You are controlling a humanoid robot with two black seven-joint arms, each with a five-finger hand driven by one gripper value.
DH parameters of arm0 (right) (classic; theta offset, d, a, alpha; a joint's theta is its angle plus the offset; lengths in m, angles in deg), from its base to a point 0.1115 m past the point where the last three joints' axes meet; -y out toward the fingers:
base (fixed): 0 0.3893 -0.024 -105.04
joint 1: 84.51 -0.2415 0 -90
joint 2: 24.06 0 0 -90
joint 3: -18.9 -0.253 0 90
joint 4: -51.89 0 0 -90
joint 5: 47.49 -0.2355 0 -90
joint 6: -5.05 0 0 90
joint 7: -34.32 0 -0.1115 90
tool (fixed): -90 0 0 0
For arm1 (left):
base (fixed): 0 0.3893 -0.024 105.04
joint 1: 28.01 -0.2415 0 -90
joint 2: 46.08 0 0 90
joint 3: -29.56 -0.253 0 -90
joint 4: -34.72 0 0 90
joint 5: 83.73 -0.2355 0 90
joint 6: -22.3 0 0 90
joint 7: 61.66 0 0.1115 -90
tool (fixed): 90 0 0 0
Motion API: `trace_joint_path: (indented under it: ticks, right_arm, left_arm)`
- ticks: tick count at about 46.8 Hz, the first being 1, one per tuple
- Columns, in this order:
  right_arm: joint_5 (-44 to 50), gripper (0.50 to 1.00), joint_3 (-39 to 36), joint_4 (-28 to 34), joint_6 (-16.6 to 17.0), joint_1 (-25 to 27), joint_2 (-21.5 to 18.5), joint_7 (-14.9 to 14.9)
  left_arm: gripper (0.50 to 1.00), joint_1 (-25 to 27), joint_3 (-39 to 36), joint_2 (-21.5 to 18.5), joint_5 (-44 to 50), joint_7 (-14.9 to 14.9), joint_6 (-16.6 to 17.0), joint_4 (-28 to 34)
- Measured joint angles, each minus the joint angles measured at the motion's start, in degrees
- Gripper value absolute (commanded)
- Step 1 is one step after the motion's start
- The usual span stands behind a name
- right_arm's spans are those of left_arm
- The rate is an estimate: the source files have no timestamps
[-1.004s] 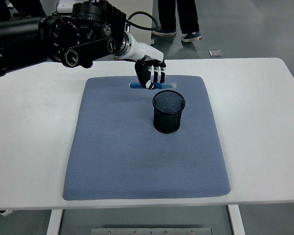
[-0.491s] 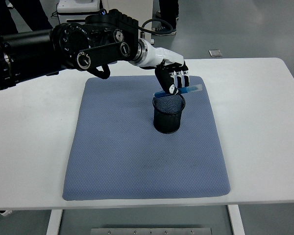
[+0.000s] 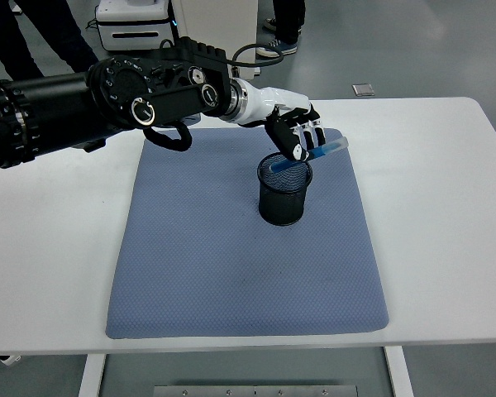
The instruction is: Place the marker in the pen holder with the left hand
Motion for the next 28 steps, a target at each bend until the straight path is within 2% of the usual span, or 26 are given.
trace_joint_path:
  ticks: [6,8,11,22,28]
  right_arm:
    - [0.0,1.000,0.0,0.0,0.0,0.0,0.0,0.0]
    - [0.0,1.000,0.0,0.0,0.0,0.0,0.0,0.0]
    - [0.0,1.000,0.0,0.0,0.0,0.0,0.0,0.0]
    - [0.0,1.000,0.0,0.0,0.0,0.0,0.0,0.0]
    - [0.0,1.000,0.0,0.0,0.0,0.0,0.0,0.0]
  left_arm:
    - [0.909,0.0,0.0,0.0,0.6,0.0,1.5,0.0]
    - [0.959,0.0,0.0,0.0,0.6,-0.1,1.7,0.0]
    - [1.000,0.0,0.0,0.0,0.6,-0.1,1.7,0.0]
    - [1.000,0.7,0.5,-0.2,1.5,-0.1,1.7,0.0]
    - [1.000,0.4,0.7,-3.6,2.2,-0.1,1.8,-1.1]
